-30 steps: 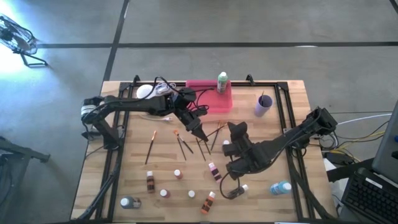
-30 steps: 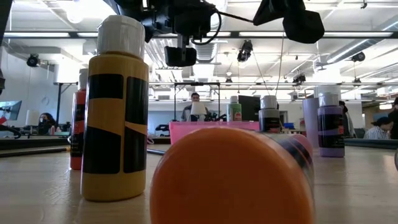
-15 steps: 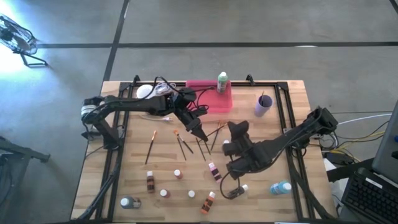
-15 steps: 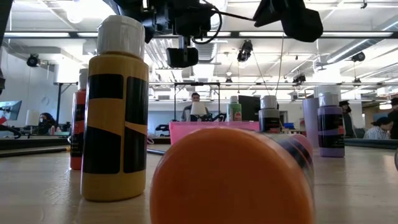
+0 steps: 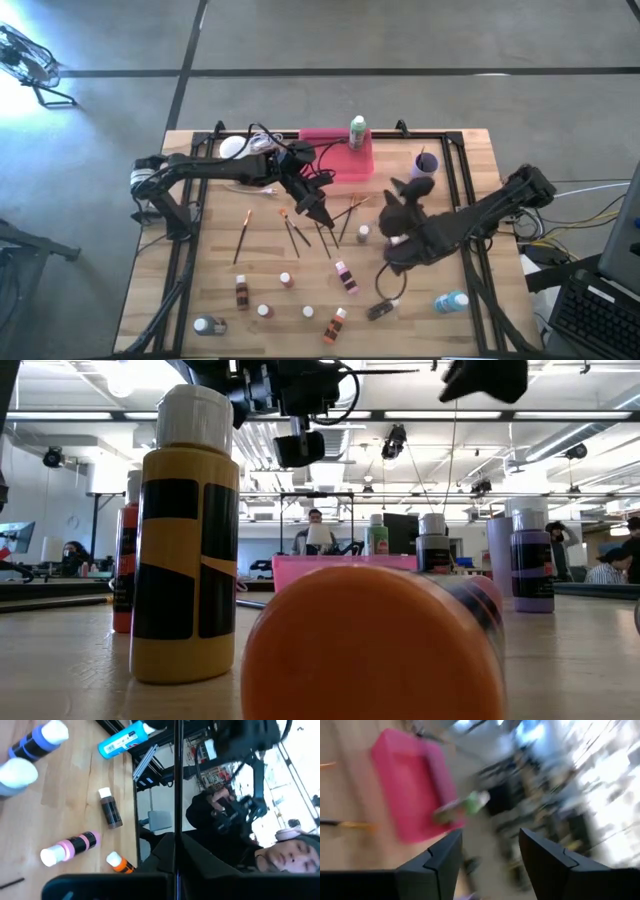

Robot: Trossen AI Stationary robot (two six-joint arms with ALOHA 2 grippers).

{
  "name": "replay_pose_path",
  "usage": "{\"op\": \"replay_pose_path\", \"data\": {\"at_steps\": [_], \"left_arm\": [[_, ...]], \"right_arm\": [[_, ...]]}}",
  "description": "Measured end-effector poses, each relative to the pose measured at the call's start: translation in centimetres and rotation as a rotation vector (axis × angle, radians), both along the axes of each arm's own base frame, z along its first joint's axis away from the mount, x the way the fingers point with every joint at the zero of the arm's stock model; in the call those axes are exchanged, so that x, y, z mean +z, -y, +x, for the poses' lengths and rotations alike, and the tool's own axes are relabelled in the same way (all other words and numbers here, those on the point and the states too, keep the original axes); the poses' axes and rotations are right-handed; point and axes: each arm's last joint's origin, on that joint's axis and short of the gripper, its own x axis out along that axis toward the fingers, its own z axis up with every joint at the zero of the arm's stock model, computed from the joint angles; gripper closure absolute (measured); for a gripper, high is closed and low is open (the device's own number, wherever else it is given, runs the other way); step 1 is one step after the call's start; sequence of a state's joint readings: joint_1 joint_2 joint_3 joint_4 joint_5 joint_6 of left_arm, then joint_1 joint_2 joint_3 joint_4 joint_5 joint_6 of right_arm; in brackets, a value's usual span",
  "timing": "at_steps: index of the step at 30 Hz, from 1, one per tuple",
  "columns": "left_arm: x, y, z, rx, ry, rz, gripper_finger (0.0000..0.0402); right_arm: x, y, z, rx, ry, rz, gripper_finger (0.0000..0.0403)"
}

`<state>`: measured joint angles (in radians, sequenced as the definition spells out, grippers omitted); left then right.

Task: Pick & Place Paint Supplies
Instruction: Put the black gold paint brush into the violet cup

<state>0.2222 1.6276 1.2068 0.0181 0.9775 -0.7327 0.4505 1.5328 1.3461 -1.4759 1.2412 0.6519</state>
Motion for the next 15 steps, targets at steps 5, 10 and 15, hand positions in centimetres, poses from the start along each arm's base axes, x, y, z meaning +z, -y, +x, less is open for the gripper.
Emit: {"op": "replay_pose_path", "data": {"at_steps": [5,10,15], "left_arm": [[-0.1,-0.2,0.1,0.031,0.114,0.158,0.039],[-0.2,-0.3,0.5,0.139,0.24,0.447,0.039],[0.0,-0.4,1.1,0.354,0.299,0.785,0.039]], "right_arm": [[-0.2,1.0,-2.9,-0.094,0.136,0.259,0.0217],[-2.0,1.0,-4.7,-0.059,0.344,0.432,0.0232],[-3.5,1.1,-5.2,0.071,0.58,0.528,0.0242]]}}
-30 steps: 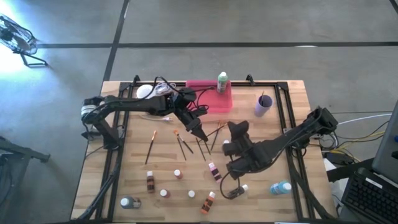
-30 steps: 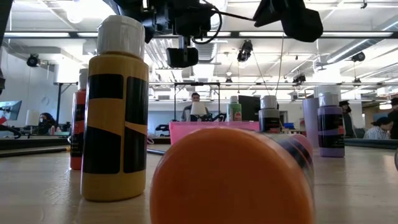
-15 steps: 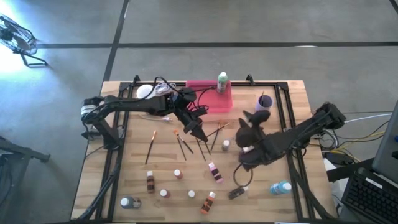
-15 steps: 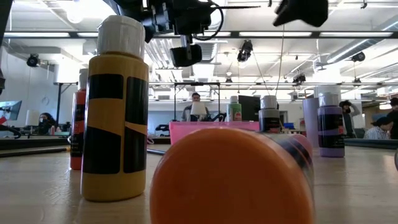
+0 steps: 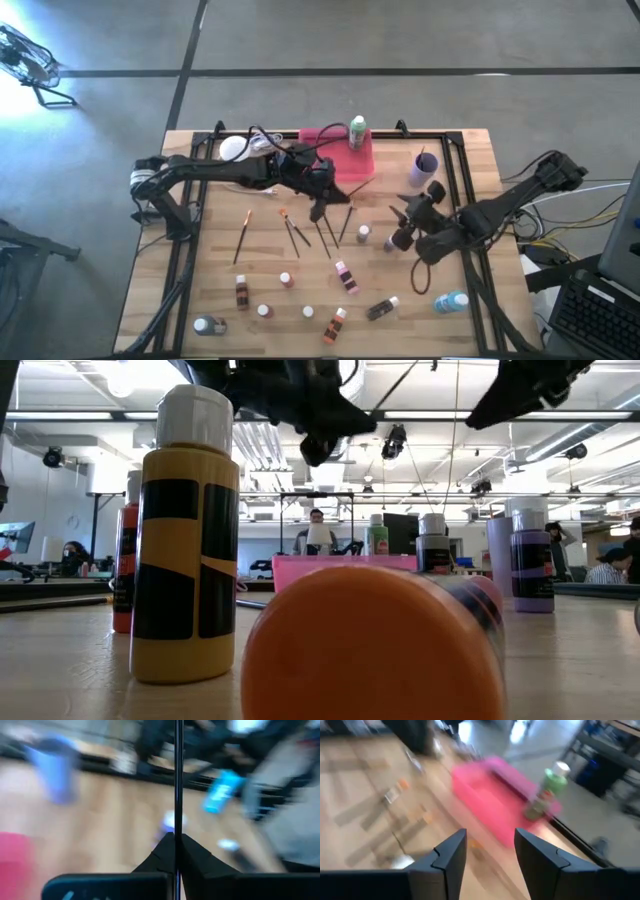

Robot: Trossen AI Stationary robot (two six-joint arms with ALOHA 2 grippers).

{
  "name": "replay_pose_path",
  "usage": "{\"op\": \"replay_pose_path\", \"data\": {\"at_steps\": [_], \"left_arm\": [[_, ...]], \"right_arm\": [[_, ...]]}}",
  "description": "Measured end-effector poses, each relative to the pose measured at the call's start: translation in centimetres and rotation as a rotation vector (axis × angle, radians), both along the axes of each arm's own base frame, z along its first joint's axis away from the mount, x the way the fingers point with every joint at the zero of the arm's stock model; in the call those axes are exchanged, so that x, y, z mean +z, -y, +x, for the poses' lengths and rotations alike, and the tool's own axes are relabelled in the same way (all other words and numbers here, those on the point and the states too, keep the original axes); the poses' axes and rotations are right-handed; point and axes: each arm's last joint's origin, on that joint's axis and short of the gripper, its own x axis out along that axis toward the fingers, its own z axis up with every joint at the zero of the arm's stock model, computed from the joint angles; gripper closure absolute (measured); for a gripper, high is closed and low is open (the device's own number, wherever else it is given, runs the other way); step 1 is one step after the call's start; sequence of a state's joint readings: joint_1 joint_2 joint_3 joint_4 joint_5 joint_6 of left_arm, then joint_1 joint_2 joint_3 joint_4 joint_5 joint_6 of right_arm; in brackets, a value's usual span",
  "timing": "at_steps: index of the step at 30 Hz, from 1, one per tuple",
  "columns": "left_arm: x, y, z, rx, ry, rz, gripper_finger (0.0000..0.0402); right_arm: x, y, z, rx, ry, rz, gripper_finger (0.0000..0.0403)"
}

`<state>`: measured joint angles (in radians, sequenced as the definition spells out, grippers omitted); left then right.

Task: Pick & Place Paint Supplies
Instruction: Put the black gold paint brush into the violet cup

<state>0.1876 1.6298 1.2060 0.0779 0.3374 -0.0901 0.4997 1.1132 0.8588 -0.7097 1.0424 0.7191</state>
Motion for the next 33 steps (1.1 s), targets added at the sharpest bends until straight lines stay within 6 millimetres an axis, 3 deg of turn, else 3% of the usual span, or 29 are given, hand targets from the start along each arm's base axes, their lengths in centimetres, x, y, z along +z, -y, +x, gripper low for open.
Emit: {"op": "replay_pose_path", "data": {"at_steps": [5,16,21,33], "left_arm": [[-0.5,0.6,0.8,0.089,0.102,0.141,0.0391],[-3.0,1.1,0.0,0.086,0.299,0.213,0.0391],[-3.6,1.2,-0.2,0.072,0.286,0.22,0.0391],[-4.0,1.2,-0.4,0.068,0.274,0.23,0.0391]], "right_arm": [[0.0,0.6,-0.4,0.081,0.234,0.001,0.0245],[0.8,1.9,-2.5,0.224,0.657,-0.031,0.0217],[0.4,2.3,-1.8,0.203,0.652,-0.042,0.0211],[1.1,2.9,2.3,0.208,0.598,-0.066,0.0224]]}}
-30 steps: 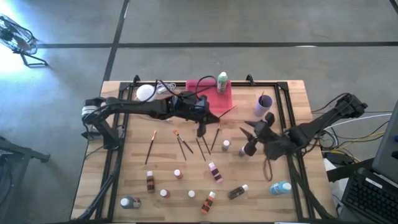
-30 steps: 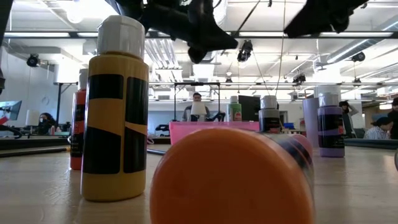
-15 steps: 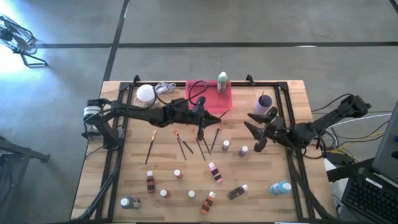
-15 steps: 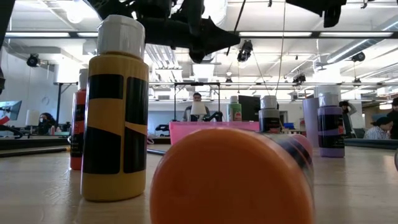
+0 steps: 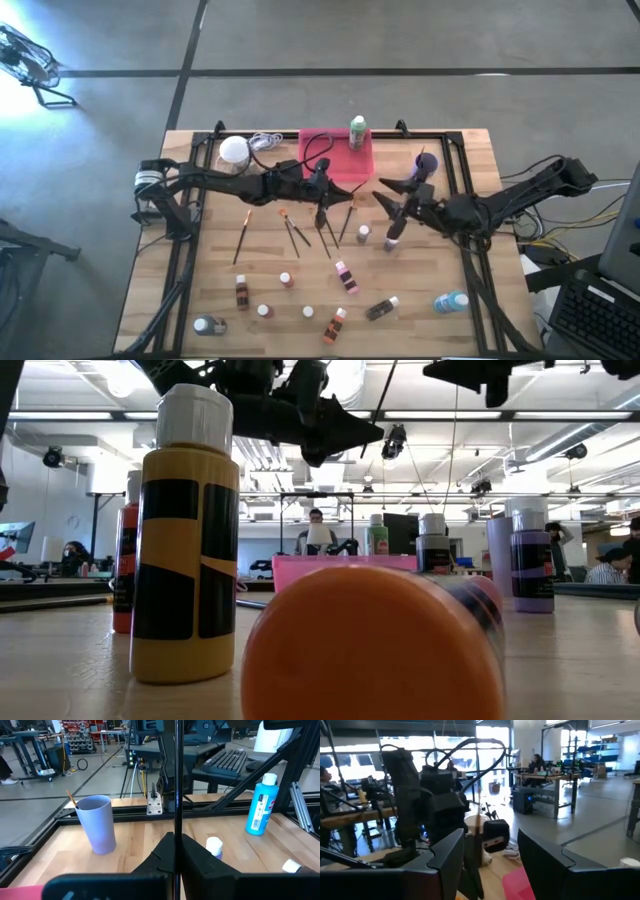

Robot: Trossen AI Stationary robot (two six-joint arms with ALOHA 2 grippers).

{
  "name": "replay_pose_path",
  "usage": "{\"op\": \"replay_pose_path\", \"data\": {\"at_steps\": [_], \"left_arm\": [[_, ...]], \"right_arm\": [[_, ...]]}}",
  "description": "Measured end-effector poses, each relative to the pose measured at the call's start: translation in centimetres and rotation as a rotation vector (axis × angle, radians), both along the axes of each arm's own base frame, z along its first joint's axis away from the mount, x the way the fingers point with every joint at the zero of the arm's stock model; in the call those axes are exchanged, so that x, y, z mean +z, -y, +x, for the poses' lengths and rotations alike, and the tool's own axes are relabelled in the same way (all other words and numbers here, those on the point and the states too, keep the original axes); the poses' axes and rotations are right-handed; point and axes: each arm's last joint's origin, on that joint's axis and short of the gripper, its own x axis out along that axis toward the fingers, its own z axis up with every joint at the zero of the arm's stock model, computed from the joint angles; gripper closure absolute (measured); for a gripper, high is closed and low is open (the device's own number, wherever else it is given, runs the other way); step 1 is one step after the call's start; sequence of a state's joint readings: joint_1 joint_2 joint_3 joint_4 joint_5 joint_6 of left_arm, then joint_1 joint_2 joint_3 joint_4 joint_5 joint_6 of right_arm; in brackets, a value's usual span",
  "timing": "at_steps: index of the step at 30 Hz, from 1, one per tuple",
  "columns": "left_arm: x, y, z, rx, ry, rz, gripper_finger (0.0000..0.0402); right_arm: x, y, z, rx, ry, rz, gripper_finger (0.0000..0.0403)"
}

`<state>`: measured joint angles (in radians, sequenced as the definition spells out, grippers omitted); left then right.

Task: Pick & Place Paint Supplies
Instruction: Put the black gold paint brush into the violet cup

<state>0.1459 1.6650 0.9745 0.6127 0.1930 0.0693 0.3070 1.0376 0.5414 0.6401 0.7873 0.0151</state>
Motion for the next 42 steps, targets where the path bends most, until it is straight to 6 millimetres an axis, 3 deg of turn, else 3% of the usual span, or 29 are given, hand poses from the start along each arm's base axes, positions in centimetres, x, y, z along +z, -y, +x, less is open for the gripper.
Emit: {"op": "replay_pose_path", "data": {"at_steps": [17,30,42], "left_arm": [[0.0,0.1,0.0,-0.032,-0.003,-0.005,0.039],[0.0,0.1,0.0,-0.037,-0.003,-0.004,0.0388],[-0.1,0.1,0.0,-0.029,-0.014,-0.05,0.0355]], "right_arm": [[2.1,-0.3,3.1,0.017,-0.02,-0.057,0.0282],[2.0,-0.2,3.1,0.012,-0.049,-0.055,0.0388],[1.8,0.0,3.1,-0.014,-0.074,-0.056,0.0393]]}}
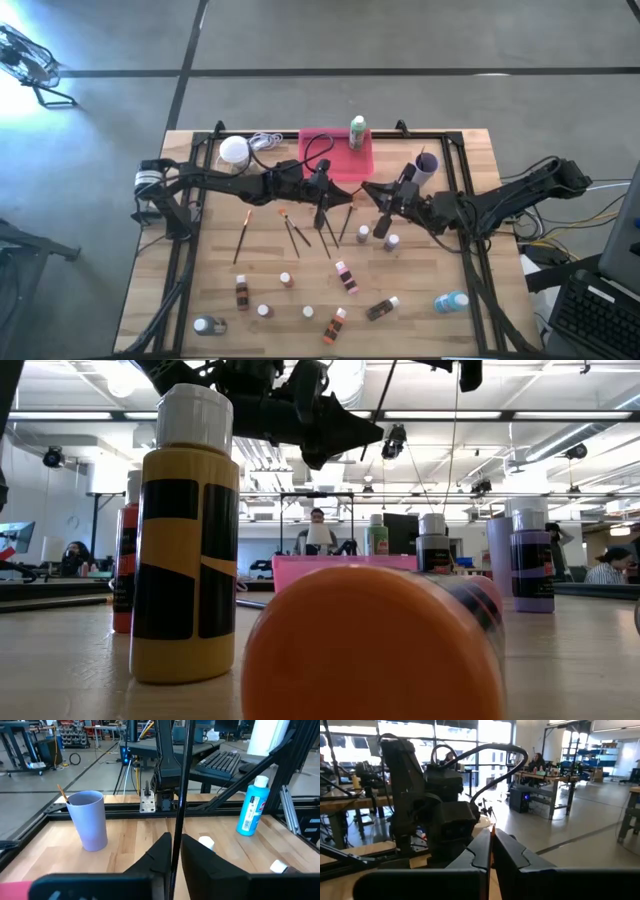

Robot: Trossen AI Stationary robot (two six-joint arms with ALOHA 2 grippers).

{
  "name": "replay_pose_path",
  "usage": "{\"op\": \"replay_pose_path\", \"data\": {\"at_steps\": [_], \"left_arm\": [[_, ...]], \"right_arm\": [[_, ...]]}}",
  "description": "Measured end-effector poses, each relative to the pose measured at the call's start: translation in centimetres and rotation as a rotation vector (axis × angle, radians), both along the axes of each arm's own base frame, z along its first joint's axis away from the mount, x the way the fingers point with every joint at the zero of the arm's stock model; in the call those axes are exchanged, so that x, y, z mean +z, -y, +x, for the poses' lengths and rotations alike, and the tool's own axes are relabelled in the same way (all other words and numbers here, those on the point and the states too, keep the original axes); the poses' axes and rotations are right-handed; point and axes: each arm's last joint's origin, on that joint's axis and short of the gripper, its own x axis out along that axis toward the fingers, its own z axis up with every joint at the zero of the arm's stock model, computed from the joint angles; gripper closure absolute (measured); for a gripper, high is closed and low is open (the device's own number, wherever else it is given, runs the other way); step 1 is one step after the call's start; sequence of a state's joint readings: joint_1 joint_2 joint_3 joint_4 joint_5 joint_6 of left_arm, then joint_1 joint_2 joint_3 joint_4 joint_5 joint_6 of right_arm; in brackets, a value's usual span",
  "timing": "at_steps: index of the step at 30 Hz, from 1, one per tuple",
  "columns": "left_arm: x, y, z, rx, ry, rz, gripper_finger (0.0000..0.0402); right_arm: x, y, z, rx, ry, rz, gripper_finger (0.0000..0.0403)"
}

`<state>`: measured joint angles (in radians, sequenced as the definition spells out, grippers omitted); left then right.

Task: Pick & Place Paint Supplies
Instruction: Put the black gold paint brush into the violet cup

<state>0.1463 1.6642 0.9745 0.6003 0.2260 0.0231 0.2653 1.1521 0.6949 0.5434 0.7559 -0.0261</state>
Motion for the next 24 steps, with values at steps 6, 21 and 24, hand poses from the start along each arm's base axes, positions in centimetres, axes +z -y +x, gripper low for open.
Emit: {"op": "replay_pose_path", "data": {"at_steps": [6,21,24], "left_arm": [[0.0,0.0,0.0,-0.005,0.0,0.053,0.0332],[0.8,-0.1,-0.8,0.05,-0.039,0.128,0.0173],[0.8,-0.1,-0.8,0.051,-0.039,0.136,0.0165]], "right_arm": [[0.5,0.2,-0.5,-0.01,-0.056,0.018,0.0394],[1.9,2.0,-5.4,-0.346,-0.341,0.155,0.0394],[2.6,2.7,-6.9,-0.435,-0.346,0.167,0.0394]]}}
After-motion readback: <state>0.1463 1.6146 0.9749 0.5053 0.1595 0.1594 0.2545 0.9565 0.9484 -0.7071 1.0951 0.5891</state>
